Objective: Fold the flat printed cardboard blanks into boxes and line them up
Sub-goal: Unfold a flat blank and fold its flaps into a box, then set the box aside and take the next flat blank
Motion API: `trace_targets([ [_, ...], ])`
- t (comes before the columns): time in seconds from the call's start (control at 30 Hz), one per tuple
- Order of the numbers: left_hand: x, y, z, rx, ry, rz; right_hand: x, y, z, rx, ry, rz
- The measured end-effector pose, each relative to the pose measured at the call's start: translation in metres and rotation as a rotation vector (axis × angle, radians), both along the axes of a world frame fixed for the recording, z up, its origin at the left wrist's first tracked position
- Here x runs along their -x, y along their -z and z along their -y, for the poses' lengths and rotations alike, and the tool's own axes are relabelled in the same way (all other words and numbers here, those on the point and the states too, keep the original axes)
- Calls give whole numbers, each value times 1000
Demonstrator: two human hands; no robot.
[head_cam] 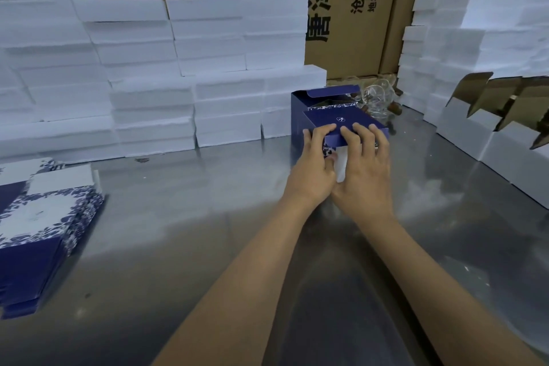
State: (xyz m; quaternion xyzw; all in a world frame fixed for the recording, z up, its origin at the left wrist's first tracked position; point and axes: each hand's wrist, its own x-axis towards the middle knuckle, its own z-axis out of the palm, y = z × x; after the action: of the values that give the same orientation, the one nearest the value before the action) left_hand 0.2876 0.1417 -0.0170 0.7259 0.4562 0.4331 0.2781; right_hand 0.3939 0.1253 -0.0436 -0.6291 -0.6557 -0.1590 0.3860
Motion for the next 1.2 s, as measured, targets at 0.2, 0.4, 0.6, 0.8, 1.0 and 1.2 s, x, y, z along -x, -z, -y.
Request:
trace_targets([
  [0.2, -9, -2, -24, -11, -19, -22, -4, 7, -29, -48, -62, -103],
  [0.4, -10, 2, -25, -6, -38, -46, -1, 16, -32, 1, 2, -35],
  [0.6, 2, 40, 0, 100, -142, -3, 5, 16, -13, 83, 100, 137],
  [0.8, 46, 45, 13, 237, -116, 7, 18, 18, 25, 53, 59, 226],
  [1.0, 109, 49, 45, 185, -115, -27, 44, 19, 63, 242, -166, 245],
  [1.2, 183, 48, 78, 185, -178, 13, 99, 18, 97, 377, -409, 186],
])
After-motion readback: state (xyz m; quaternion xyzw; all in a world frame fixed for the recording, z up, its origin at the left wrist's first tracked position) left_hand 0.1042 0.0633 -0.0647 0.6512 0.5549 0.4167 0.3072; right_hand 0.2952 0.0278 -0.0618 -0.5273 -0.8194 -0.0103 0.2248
